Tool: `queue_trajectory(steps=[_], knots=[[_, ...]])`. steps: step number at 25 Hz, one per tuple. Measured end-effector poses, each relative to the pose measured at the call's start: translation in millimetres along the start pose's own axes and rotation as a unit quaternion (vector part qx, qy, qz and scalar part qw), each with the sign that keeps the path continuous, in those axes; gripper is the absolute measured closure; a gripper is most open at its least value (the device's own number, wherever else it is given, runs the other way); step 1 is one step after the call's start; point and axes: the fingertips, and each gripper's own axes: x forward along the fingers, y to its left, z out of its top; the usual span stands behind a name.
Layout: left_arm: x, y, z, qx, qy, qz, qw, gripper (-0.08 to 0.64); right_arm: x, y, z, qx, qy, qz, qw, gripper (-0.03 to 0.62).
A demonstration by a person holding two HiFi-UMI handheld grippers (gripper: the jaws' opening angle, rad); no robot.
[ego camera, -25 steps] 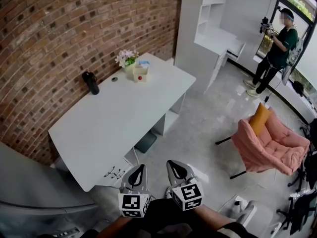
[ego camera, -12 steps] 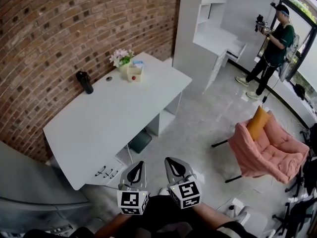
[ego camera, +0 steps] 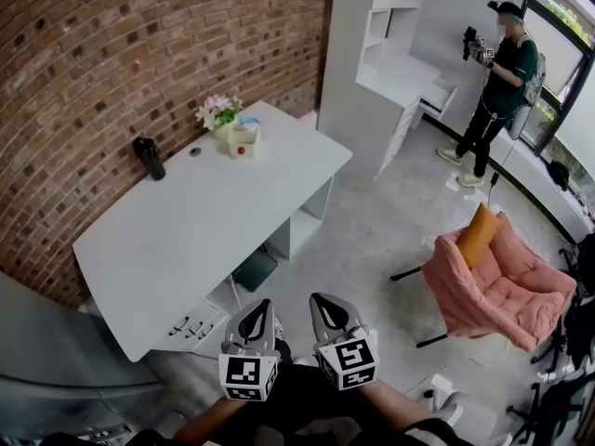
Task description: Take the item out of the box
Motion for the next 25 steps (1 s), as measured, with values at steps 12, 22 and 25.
queue_trajectory(steps=[12,22,25], knots=[[83,46,-2,-0.005,0.019,-0.005,0.9998,0.555,85,-38,-2,0.008,0.034,0.004,0.999,0.592],[175,102,14,-0.021,0.032,-0.01,0.9992,0.555,182,-73,16,0.008,0.067,0.018,0.998,0.592],[193,121,25,-0.024,0.026,-0.009,0.9993,0.555,209,-75,27,0.002,0.073,0.024,0.997,0.592]])
